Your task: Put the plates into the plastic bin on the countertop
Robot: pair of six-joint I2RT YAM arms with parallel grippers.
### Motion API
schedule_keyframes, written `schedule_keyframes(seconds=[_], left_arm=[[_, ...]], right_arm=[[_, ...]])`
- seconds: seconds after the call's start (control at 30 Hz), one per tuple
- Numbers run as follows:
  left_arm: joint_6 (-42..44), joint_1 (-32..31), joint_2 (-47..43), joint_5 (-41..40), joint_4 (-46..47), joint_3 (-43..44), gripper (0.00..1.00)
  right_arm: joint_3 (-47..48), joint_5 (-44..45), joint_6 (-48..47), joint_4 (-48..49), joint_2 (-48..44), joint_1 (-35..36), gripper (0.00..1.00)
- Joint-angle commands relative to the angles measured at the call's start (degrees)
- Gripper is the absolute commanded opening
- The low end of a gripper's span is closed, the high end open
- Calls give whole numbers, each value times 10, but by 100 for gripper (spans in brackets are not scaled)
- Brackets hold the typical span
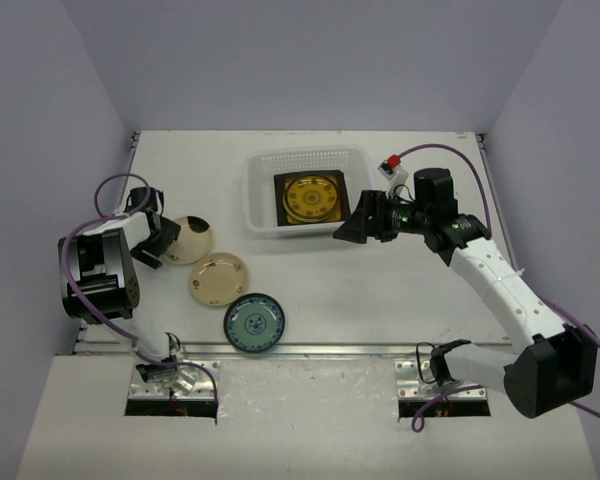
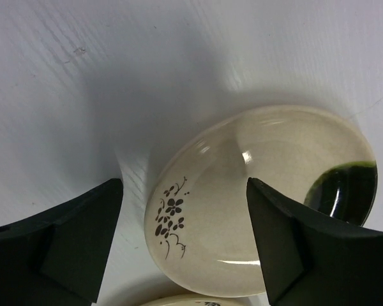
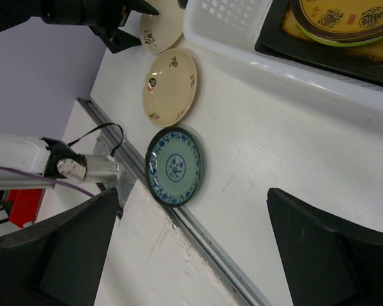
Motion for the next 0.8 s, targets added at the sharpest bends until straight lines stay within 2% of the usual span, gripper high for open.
schedule_keyframes(seconds=[0.0,0.33,0.43,0.53,0.67,0.77], left_arm=[[-11,3,20,3,26,9,71],[-10,4,49,17,31,14,28],[-9,6,53,30,38,13,11],[-3,10,52,60,58,10,0],[-10,17,18,84,86,-6,0],[-16,19,-51,90,116,-27,0]], right_arm=[[1,10,-7,25,-11,-6,99],[-4,23,-1,25,-15,-14,99],[-3,23,0,25,-16,-18,99],[-3,23,2,25,-19,-20,99],[-3,21,3,26,-18,-24,99],[-3,20,6,27,-17,-25,99]])
